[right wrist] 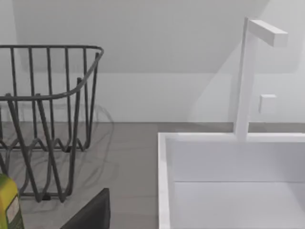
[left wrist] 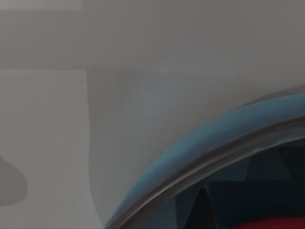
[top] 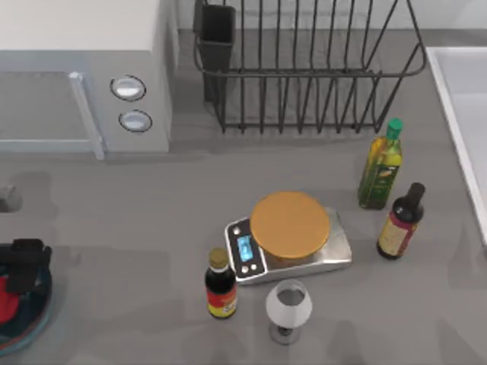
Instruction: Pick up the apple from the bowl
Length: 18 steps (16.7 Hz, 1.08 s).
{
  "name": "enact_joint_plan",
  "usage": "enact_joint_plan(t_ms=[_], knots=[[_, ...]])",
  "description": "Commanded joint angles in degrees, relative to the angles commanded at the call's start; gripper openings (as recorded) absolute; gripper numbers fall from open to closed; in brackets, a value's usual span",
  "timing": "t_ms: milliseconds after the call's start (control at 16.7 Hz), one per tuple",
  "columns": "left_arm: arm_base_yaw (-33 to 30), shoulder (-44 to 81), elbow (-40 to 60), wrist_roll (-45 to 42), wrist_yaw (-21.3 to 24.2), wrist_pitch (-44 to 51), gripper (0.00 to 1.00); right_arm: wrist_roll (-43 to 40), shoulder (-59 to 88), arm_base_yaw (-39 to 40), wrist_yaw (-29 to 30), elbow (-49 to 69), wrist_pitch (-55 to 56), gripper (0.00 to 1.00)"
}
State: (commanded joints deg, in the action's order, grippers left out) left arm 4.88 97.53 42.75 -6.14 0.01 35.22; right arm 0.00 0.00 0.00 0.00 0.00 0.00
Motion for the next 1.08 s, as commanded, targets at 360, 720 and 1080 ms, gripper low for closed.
enact_joint_plan(t_ms=[360, 720, 1080], knots=[[0.0, 0.0, 0.0, 0.0, 0.0, 0.0, 0.0, 0.0, 0.0, 0.0, 0.0, 0.0, 0.0, 1.0], [0.0, 0.0, 0.0, 0.0, 0.0, 0.0, 0.0, 0.0, 0.0, 0.0, 0.0, 0.0, 0.0, 1.0], [-0.2, -5.1, 5.9, 0.6, -0.6, 8.9, 0.0, 0.0, 0.0, 0.0, 0.0, 0.0, 0.0, 1.0]])
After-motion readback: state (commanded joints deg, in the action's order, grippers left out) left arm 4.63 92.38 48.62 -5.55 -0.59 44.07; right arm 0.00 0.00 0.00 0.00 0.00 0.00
